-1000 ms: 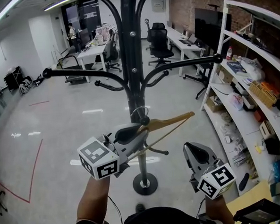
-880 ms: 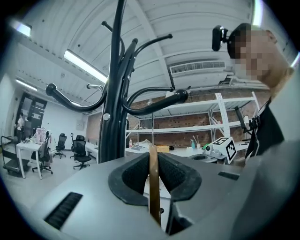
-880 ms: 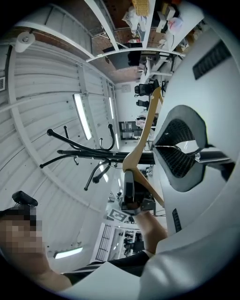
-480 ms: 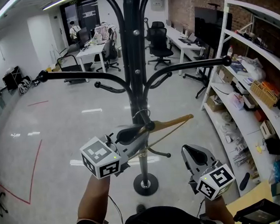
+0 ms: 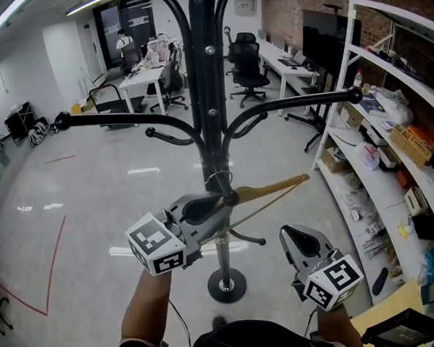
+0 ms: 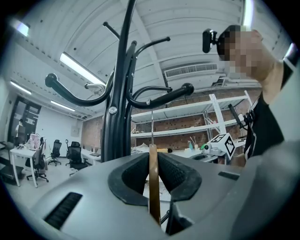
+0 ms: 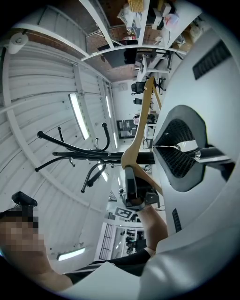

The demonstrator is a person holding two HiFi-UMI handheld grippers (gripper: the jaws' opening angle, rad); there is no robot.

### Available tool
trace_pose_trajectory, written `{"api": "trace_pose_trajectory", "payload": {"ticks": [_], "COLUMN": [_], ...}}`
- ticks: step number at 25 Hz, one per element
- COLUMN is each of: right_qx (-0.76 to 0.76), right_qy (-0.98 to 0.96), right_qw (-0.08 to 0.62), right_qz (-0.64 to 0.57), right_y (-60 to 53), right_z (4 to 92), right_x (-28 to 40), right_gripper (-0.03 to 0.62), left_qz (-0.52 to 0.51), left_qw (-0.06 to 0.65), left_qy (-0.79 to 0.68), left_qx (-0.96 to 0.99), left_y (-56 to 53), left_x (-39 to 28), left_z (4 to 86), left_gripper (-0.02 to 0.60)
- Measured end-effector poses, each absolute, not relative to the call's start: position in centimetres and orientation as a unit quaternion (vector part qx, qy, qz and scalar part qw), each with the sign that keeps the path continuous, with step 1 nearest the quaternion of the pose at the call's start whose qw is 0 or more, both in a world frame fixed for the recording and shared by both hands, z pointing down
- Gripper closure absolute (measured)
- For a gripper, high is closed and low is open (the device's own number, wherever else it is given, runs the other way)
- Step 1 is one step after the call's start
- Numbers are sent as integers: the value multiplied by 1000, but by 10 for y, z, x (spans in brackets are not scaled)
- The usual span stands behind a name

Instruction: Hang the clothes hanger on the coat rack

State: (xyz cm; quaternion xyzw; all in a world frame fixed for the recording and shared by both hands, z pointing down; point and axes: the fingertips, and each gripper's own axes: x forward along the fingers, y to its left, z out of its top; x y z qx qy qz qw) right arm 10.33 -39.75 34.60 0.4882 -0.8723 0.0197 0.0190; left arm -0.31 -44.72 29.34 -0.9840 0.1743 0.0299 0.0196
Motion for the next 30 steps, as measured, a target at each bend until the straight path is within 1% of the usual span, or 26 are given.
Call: {"api": "trace_pose_trajectory", "payload": {"ticks": [14,21,30], "right_qx": [489,491,486], "right_qy": [-872,-871,-873], "right_qw": [23,26,28], "right_qz": [23,21,22], "right_y": [-393,-391,-389], "right_z": [349,348,350], "right_x": [102,106,108], "right_gripper": [585,585,585], "left_qz": [26,29,23], "left_qw": [94,107,111], "left_qy": [196,220,234], "left_qx": [-976,-969,-966], "left_y": [-444,-446,-444], "left_x": [-11,-21,-30], "left_z": [294,290,287], "left_gripper": [524,499,499]}}
